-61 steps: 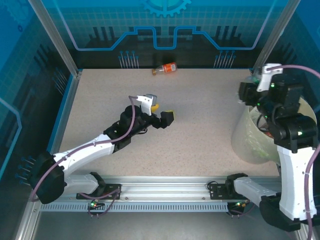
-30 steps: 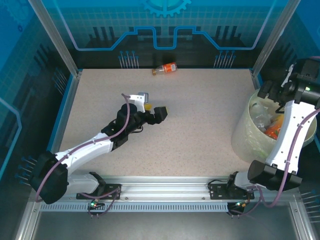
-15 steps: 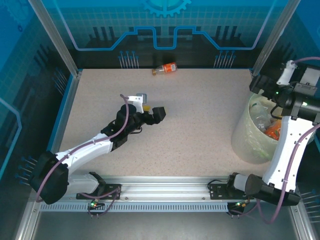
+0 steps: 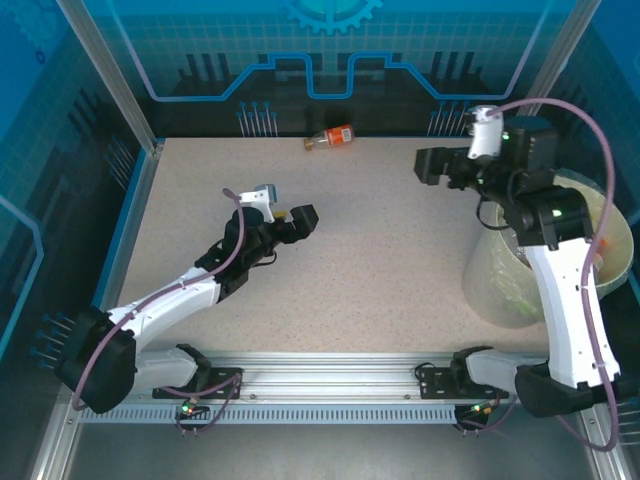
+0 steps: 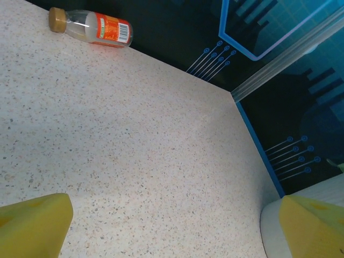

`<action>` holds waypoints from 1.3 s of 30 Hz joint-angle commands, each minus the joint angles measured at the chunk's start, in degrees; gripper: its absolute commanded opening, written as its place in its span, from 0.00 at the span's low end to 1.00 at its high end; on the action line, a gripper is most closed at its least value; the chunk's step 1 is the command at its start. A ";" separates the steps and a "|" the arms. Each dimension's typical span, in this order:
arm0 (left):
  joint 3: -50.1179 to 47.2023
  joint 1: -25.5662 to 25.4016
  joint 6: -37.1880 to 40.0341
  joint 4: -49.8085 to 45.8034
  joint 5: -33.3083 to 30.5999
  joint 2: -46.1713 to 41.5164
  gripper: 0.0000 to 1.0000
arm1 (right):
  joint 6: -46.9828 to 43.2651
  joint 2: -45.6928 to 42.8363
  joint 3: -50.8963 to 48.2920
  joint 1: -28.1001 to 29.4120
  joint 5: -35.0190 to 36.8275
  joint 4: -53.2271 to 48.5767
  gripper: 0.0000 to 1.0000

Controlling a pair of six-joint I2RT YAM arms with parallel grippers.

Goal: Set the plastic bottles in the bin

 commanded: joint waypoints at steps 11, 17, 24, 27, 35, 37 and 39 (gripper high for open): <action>2.85 3.52 -5.33 -2.58 -7.46 2.39 0.99 | 1.29 18.95 1.21 13.34 6.33 18.36 1.00; 5.58 5.21 -3.89 -2.52 -7.78 5.67 0.99 | 2.64 27.42 4.17 13.14 6.52 21.27 1.00; 10.66 7.26 -0.83 -2.31 -5.16 12.10 0.99 | 5.26 36.50 7.95 11.51 7.51 24.67 1.00; 14.33 8.71 0.01 -1.52 -3.19 17.03 0.99 | 8.08 39.99 8.67 10.01 8.03 28.43 1.00; 36.70 15.47 -2.98 -8.19 11.95 38.85 0.99 | 12.59 49.17 15.24 6.69 6.09 31.31 1.00; 42.00 17.09 -3.25 -5.33 17.08 45.03 0.99 | 13.40 51.21 17.71 6.15 6.13 30.36 1.00; 47.99 18.55 -4.75 -3.98 18.96 51.09 0.99 | 14.61 52.57 19.31 5.59 5.06 29.82 1.00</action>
